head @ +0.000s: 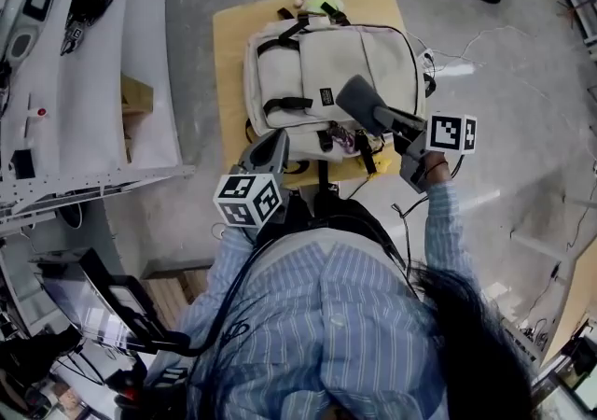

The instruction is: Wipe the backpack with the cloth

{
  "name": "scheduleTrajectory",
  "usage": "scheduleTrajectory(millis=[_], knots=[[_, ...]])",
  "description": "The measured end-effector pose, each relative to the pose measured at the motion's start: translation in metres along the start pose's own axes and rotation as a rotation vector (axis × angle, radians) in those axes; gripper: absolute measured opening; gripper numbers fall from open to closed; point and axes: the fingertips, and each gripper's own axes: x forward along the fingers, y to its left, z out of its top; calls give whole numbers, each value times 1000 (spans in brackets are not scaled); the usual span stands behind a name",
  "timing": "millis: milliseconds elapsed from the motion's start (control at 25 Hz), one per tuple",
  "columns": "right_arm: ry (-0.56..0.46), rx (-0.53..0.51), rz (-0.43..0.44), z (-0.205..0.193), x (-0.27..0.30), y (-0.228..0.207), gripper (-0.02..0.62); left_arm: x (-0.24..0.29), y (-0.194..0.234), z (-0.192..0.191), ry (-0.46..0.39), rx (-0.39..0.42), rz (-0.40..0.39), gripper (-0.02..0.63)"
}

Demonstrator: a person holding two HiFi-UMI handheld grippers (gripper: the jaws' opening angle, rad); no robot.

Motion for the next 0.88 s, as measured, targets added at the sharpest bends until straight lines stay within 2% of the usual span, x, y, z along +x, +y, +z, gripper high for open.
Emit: scheduleTrajectory(millis=[200,440,640,880], knots=[[140,-85,122,-50,61,70,100,-28,31,1,-24,-8,72,8],[279,-99,154,-108,114,91,100,-51,55,1,-46,-36,111,8],[279,-88,83,-115,111,66,100,-51,57,-6,-34,-34,90,8],[198,-56,-81,-93,65,11,100,-44,46,-8,-22,-39,43,8]])
